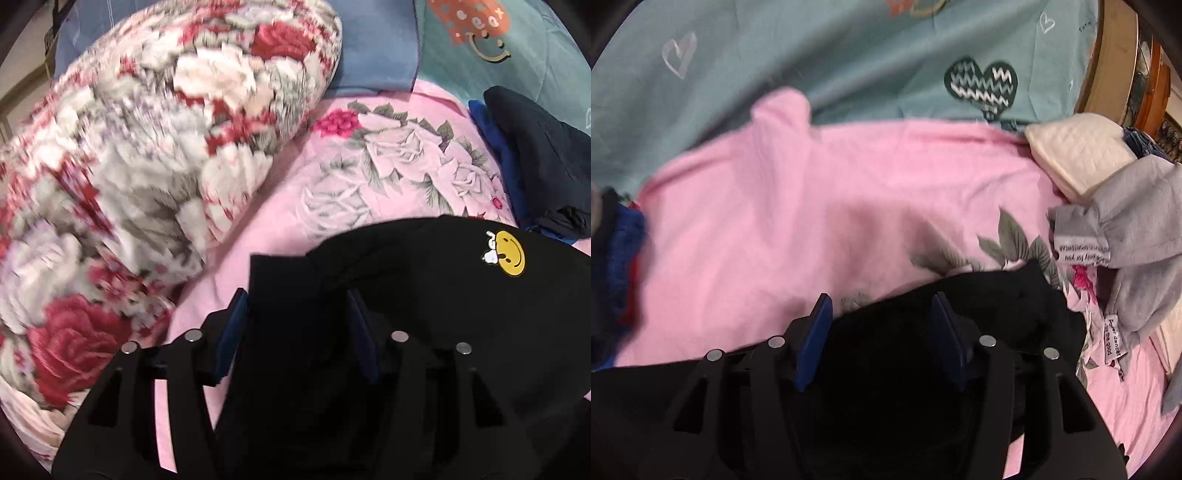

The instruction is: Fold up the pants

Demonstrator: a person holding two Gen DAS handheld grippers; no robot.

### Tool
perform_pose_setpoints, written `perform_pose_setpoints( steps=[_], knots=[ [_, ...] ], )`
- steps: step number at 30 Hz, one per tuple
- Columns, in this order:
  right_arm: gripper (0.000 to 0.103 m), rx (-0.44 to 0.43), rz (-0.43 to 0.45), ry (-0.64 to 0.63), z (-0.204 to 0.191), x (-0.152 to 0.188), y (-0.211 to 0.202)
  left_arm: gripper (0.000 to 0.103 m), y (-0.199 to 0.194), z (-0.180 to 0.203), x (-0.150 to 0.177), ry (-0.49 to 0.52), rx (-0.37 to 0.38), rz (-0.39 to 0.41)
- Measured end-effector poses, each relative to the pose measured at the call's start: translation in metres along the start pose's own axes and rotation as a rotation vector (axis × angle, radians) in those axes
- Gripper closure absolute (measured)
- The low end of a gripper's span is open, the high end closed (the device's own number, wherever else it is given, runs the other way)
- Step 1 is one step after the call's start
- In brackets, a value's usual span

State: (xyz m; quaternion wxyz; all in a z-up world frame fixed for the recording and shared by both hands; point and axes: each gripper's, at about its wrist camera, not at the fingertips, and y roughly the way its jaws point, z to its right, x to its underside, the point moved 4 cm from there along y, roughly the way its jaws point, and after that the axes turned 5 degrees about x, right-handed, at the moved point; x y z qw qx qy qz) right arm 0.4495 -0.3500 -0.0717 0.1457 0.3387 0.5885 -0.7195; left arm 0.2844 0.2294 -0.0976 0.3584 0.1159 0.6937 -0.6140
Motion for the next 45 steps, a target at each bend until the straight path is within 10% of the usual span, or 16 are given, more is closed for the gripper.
perform_pose_setpoints(
  steps=[4, 18, 28, 32, 34, 37, 41, 45],
  knots=[
    [0.046, -0.249, 0.053, -0.159, -0.027, -0.002, -0.033, 0.036, -0.014, 0.01, -0.007, 0.071, 0.027, 0.073],
    [0.047, -0.404, 0.021, -0.814, -0.179, 0.064, -0.027, 0.028, 0.008, 0.014, 0.005, 0.008, 0.126, -0.049],
    [0.102, -0.439, 0.025, -0.768, -0.185, 0.061, -0.04, 0.028, 0.009, 0.01, 0.003, -0.004, 0.114, -0.048],
    [0.095, -0.366, 0.082, -0.583, -0.163, 0.04, -0.04, 0.028, 0.002, -0.005, -0.003, -0.061, 0.089, -0.033],
    [0.049, -0.232, 0.085, -0.535, -0.157, 0.037, -0.028, 0.028, 0.003, -0.014, -0.005, -0.09, 0.086, -0.044],
    [0.049, -0.166, 0.121, -0.535, -0.155, 0.037, -0.031, 0.027, 0.003, -0.02, -0.004, -0.096, 0.087, -0.055],
    [0.049, -0.405, 0.086, -0.41, -0.159, 0.046, -0.068, 0.022, 0.003, -0.021, -0.003, -0.092, 0.096, -0.071],
    [0.049, -0.416, 0.108, -0.593, -0.205, 0.066, -0.088, 0.022, 0.016, -0.013, -0.005, -0.057, 0.087, -0.078]
  ],
)
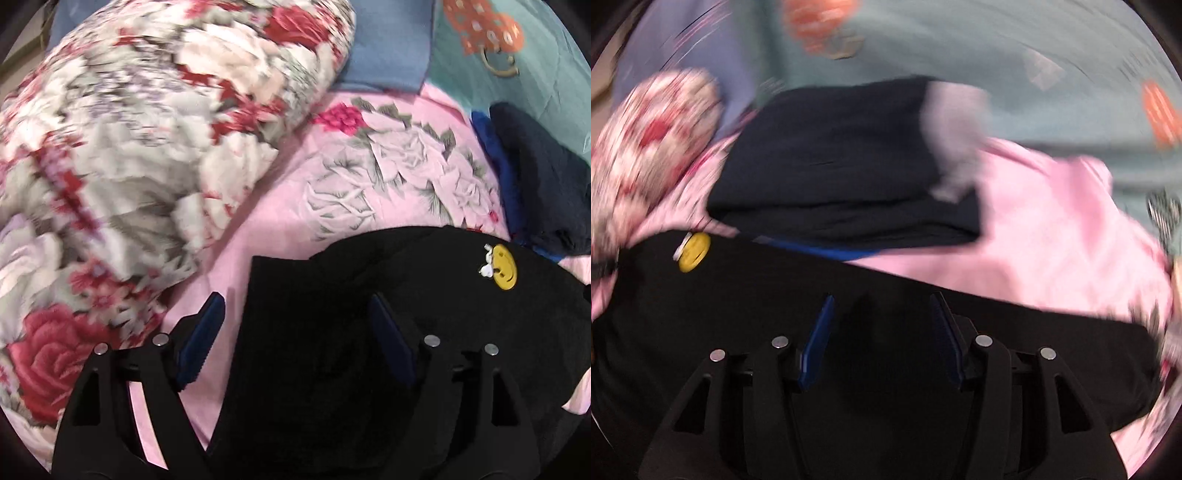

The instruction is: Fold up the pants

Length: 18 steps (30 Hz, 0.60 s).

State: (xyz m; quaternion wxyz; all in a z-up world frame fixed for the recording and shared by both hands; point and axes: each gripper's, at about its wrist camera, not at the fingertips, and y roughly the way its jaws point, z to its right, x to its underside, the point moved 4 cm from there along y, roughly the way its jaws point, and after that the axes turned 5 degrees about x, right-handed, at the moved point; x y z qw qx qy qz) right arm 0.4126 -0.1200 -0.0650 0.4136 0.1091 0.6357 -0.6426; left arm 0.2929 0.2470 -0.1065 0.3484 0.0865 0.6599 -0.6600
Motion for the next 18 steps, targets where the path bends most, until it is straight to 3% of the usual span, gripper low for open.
perform_pose_setpoints(
  steps=[2, 3, 5, 7, 10, 12, 14, 16, 18],
  knots=[
    [0.049, 0.043, -0.002, -0.077, -0.024, -0.004, 0.005, 0.02, 0.006, 0.001, -0.001, -0.006, 0.007, -0.027],
    [0.049, 0.012, -0.031, -0.081, -0.031, 0.001, 0.01, 0.015, 0.007, 0.001, -0.002, -0.022, 0.017, -0.036],
    [0.049, -0.139, -0.101, -0.047, -0.044, 0.003, 0.02, 0.014, 0.007, 0.002, -0.005, -0.034, -0.002, -0.051],
    [0.05, -0.227, -0.077, -0.051, -0.066, 0.005, 0.013, 0.014, 0.001, 0.009, -0.009, -0.018, -0.001, -0.028],
    [0.061, -0.417, -0.118, -0.053, -0.098, 0.014, 0.018, 0.014, -0.008, 0.018, -0.008, 0.001, 0.004, 0.028],
    [0.064, -0.39, -0.181, -0.09, -0.105, 0.034, 0.024, 0.013, 0.003, 0.018, -0.003, 0.048, -0.076, 0.011],
    [0.062, -0.376, -0.173, -0.053, -0.082, 0.037, 0.025, 0.006, 0.013, 0.008, 0.005, 0.025, -0.069, -0.015],
    [0.058, -0.287, -0.191, 0.069, -0.019, 0.053, 0.024, 0.005, 0.012, -0.005, 0.008, -0.037, -0.039, -0.026],
    [0.057, -0.205, -0.19, 0.206, 0.055, 0.072, 0.021, 0.005, 0.006, -0.009, 0.008, -0.048, -0.059, -0.027]
  ],
)
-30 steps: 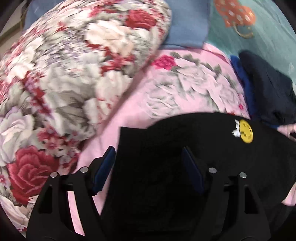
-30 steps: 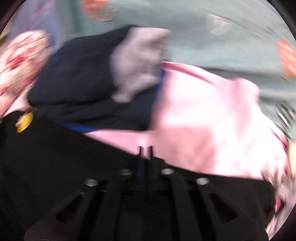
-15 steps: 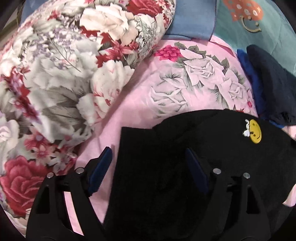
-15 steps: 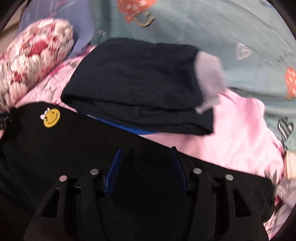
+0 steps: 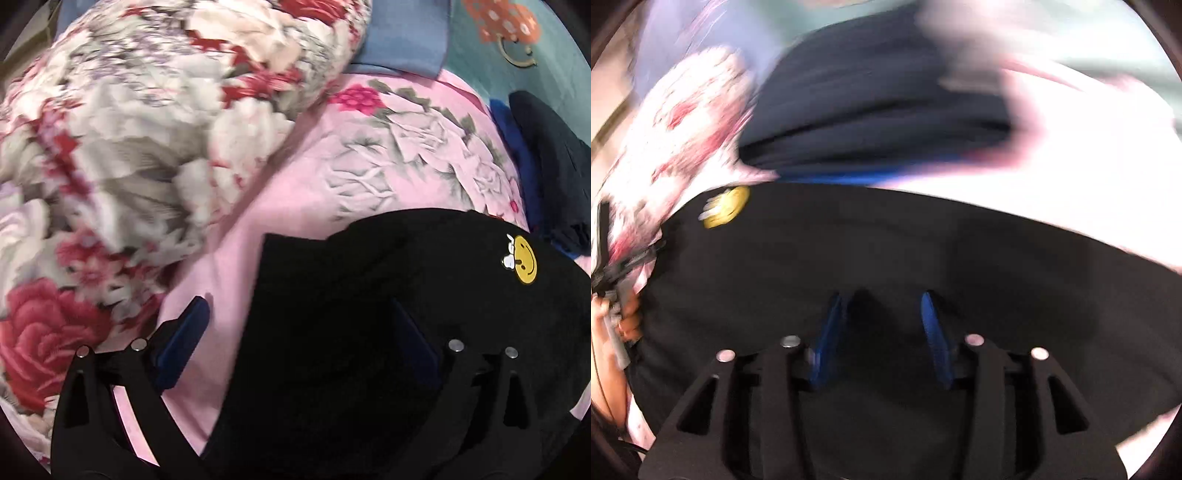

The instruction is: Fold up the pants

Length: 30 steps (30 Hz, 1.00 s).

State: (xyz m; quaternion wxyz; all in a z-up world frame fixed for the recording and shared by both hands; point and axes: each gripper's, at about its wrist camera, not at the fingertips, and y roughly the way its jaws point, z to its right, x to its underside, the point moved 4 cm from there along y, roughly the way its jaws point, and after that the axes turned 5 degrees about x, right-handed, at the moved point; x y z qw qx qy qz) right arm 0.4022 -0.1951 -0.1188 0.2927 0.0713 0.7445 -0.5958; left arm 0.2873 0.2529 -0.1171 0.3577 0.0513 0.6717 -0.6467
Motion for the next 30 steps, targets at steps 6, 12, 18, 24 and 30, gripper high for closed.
perform_pose_setpoints(
  steps=[6, 12, 18, 24, 30],
  knots=[
    [0.055, 0.197, 0.121, 0.524, 0.139, 0.054, -0.068, 0.007, -0.059, 0.032, 0.035, 0.049, 0.114, 0.005],
    [0.017, -0.245, -0.024, 0.176, -0.027, 0.139, -0.102, 0.006, -0.086, 0.079, 0.128, 0.178, 0.301, -0.145],
    [0.018, -0.105, -0.06, 0.147, -0.004, 0.212, -0.115, 0.004, -0.082, 0.063, 0.168, 0.267, 0.144, -0.168],
    [0.017, 0.536, 0.049, 0.705, 0.14, 0.261, -0.183, 0.007, -0.104, 0.028, 0.158, 0.064, 0.149, -0.158],
    [0.016, -0.162, -0.045, 0.387, 0.009, 0.242, -0.14, 0.006, -0.097, 0.081, 0.192, 0.283, 0.194, -0.216]
  ],
)
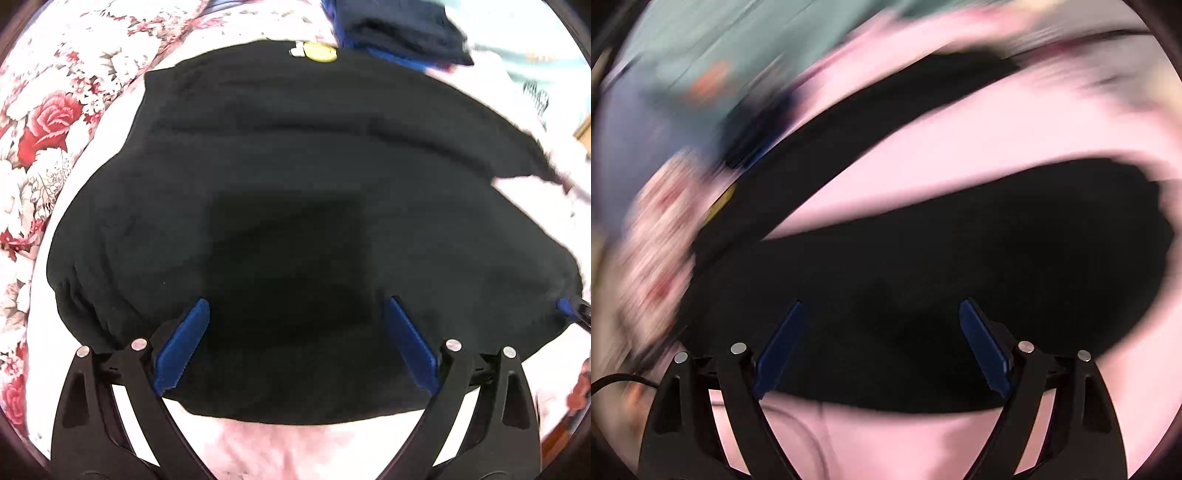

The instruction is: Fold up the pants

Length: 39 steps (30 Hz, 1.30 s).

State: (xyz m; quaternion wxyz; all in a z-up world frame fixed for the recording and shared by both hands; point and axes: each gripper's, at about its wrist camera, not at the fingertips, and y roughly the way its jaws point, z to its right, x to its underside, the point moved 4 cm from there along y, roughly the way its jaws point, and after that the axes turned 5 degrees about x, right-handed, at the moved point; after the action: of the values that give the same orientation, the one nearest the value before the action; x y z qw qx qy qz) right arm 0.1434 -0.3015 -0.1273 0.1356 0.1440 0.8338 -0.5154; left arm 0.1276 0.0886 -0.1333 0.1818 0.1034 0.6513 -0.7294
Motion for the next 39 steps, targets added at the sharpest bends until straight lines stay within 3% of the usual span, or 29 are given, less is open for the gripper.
perform_pose_setpoints(
  steps=[2, 5, 6, 8, 9, 11, 12, 13, 16, 19, 21, 25, 29, 31, 33, 34, 37, 39],
  knots=[
    [0.017, -0.042, 0.015, -0.001, 0.014, -0.004, -0.003, 0.006, 0.003, -0.008, 0.001, 0.017, -0.032, 0.009],
    [0.022, -0.16, 0.035, 0.172, 0.069, 0.008, -0.028, 0.006, -0.002, -0.02, 0.003, 0.061, -0.004, 0.008],
    [0.027, -0.137, 0.07, 0.232, 0.087, 0.008, -0.037, 0.006, -0.005, -0.026, 0.005, 0.072, -0.015, 0.007],
    [0.03, 0.054, 0.152, 0.336, 0.121, 0.011, -0.059, 0.006, -0.012, -0.042, 0.005, 0.062, -0.063, 0.024],
    [0.03, 0.191, 0.19, 0.379, 0.131, 0.009, -0.069, 0.006, -0.018, -0.051, 0.0, 0.048, -0.094, 0.048],
    [0.027, 0.433, 0.264, 0.412, 0.122, -0.002, -0.079, 0.006, -0.03, -0.06, -0.008, 0.011, -0.09, 0.097],
    [0.027, 0.487, 0.304, 0.384, 0.108, -0.01, -0.081, 0.006, -0.036, -0.068, -0.018, -0.017, -0.097, 0.121],
    [0.025, 0.477, 0.324, 0.335, 0.095, -0.017, -0.081, 0.006, -0.041, -0.074, -0.024, -0.04, -0.119, 0.143],
    [0.015, 0.32, 0.294, 0.067, -0.016, -0.064, -0.031, 0.006, -0.052, -0.1, -0.066, -0.115, -0.167, 0.256],
    [0.01, 0.296, 0.272, -0.166, -0.1, -0.104, 0.008, 0.006, -0.048, -0.104, -0.11, -0.097, -0.148, 0.31],
    [0.008, 0.287, 0.259, -0.295, -0.118, -0.127, 0.025, 0.006, -0.039, -0.095, -0.133, -0.044, -0.181, 0.324],
    [0.008, 0.406, 0.183, -0.525, -0.161, -0.17, 0.084, 0.006, -0.008, -0.088, -0.169, -0.013, -0.167, 0.278],
    [0.009, 0.428, 0.161, -0.638, -0.175, -0.216, 0.127, 0.008, 0.024, -0.074, -0.194, 0.062, -0.207, 0.268],
    [0.009, 0.426, 0.145, -0.659, -0.171, -0.227, 0.137, 0.015, 0.029, -0.076, -0.196, 0.091, -0.214, 0.253],
    [0.009, 0.433, 0.129, -0.687, -0.171, -0.241, 0.152, 0.043, 0.044, -0.073, -0.2, 0.108, -0.185, 0.203],
    [0.01, 0.424, 0.121, -0.697, -0.162, -0.242, 0.155, 0.044, 0.051, -0.07, -0.2, 0.123, -0.175, 0.174],
    [0.016, 0.398, 0.085, -0.753, -0.164, -0.252, 0.174, 0.047, 0.055, -0.063, -0.198, 0.195, -0.201, 0.188],
    [0.02, 0.364, 0.057, -0.793, -0.167, -0.254, 0.184, 0.055, 0.056, -0.062, -0.196, 0.213, -0.181, 0.19]
  ],
)
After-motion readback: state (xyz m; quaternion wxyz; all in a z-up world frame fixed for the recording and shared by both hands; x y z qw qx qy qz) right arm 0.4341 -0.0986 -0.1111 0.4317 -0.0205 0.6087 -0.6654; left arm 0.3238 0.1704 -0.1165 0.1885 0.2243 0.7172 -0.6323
